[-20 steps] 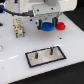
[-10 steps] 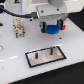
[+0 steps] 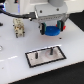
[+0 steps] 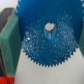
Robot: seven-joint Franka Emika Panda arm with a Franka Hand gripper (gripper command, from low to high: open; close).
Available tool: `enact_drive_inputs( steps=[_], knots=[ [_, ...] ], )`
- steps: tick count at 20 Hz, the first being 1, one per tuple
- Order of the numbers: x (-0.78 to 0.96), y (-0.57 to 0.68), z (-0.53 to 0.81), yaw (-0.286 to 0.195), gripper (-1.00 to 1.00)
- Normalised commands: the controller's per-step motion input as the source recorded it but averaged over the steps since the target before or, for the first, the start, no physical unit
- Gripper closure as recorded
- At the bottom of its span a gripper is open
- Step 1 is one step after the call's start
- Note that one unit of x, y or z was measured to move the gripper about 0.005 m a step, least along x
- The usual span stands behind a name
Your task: Insert the blue gear onto the right peg, followed by the red gear
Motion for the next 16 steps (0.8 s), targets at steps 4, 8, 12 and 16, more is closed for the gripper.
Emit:
enact_drive_inputs(
  steps=[4,8,12,16],
  knots=[
    [0.86,-0.02,0.28,0.000,1.00],
    [0.81,0.00,0.15,0.000,1.00],
    [0.54,-0.04,0.06,0.000,1.00],
    [0.42,-0.09,0.01,0.000,1.00]
  ],
)
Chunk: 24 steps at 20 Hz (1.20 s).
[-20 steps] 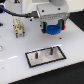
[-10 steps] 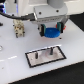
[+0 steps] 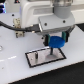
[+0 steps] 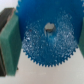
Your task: Insert the blue gear onto the right peg, followed by the red gear
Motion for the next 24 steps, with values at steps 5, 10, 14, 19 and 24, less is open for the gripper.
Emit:
enact_drive_inputs(
  steps=[5,10,14,19,24],
  knots=[
    [0.35,-0.22,0.05,0.000,1.00],
    [0.47,-0.18,0.38,0.000,1.00],
    [0.57,-0.11,0.27,0.000,1.00],
    [0.54,-0.16,0.10,0.000,1.00],
    [0.53,-0.23,-0.01,0.000,1.00]
  ],
)
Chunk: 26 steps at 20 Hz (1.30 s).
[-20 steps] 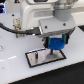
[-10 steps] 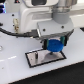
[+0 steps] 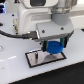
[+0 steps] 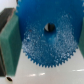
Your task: Insert the blue gear onto the right peg, followed by the red gear
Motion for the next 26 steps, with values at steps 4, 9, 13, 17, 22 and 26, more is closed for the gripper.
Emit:
enact_drive_inputs(
  steps=[4,9,13,17,22,26],
  knots=[
    [0.36,-0.04,0.12,0.000,1.00],
    [0.16,-0.11,0.39,0.000,1.00],
    [0.37,-0.19,0.08,0.000,1.00],
    [0.60,-0.12,0.01,0.000,1.00],
    [0.66,0.01,-0.01,0.000,1.00],
    [0.44,0.18,0.05,0.000,1.00]
  ],
)
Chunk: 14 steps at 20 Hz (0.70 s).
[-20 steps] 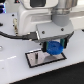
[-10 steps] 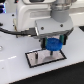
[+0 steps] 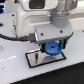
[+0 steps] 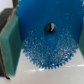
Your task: Insert the blue gear onto the right peg, followed by the red gear
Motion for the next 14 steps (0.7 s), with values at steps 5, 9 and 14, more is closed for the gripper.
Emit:
enact_drive_inputs(
  steps=[5,9,14],
  knots=[
    [0.19,-0.01,0.36,0.000,1.00],
    [0.34,-0.09,0.02,0.000,1.00],
    [0.30,-0.02,-0.07,0.000,1.00]
  ],
)
